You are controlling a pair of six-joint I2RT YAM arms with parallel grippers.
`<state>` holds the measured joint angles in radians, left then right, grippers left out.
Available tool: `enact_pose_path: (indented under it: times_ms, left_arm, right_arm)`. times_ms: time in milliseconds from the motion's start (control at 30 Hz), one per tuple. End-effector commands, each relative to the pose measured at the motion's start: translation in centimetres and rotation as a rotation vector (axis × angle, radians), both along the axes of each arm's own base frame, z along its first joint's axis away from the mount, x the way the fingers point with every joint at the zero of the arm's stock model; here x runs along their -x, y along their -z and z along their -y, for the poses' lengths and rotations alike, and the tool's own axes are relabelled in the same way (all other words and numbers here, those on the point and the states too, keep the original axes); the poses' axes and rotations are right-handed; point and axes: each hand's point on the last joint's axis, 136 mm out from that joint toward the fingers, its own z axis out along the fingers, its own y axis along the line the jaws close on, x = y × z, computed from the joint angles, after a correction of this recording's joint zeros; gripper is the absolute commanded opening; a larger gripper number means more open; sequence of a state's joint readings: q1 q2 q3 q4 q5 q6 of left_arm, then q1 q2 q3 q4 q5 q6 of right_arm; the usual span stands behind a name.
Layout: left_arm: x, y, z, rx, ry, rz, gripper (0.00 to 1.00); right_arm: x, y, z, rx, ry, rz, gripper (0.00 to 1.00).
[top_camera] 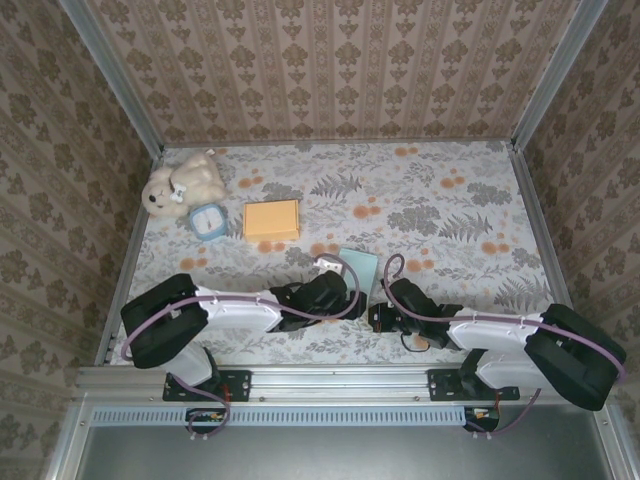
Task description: Fold the paper box
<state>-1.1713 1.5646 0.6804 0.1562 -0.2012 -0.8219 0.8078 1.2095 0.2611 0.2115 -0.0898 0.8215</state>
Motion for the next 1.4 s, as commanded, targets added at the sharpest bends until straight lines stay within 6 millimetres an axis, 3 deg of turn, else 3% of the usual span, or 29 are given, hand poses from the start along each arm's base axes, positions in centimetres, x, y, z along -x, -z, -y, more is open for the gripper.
enact_pose_path:
  times_ms: [0,233,567,733,933,1133,1267,1367]
  left_arm:
    - [1.9,-1.9,3.9,0.113,0.062,-0.035,0.96]
    - [2.6,-2.2,5.3,0.16,0.087,-0.054,0.95]
    - [1.7,-2.1,4.2,0.112,0.039,-0.021,0.95]
    - [1.1,-2.1,3.0,0.079,0.006,0.01,0.96]
    - [-0.7,-2.8,-0.4,-0.005,-0.099,0.079,0.97]
    - [-2.1,-4.9,-4.9,-0.017,-0.24,0.13,0.98]
    - [-2.3,-6.6,-9.1,-0.039,-0.363,0.155,0.99]
    - [-1.6,-7.5,-11.8,-0.013,-0.45,0.134,0.99]
  right_arm:
    - [-0.5,-1.7,-2.2,-0.091,-0.03,0.025,0.0]
    - [-0.3,-1.6,-3.0,-0.126,-0.041,0.036,0.0]
    - [0.1,-3.0,-4.8,-0.136,-0.048,0.115,0.0]
    - [0.4,-3.0,-4.6,-0.121,-0.021,0.143,0.0]
    - [0.5,-3.4,-3.0,-0.052,0.012,0.219,0.0]
    - [0.4,-4.6,-0.2,0.009,0.063,0.289,0.0]
    - [0.0,-6.7,2.3,0.07,0.102,0.38,0.0]
    - [-0.4,-9.3,3.9,0.092,0.122,0.472,0.09]
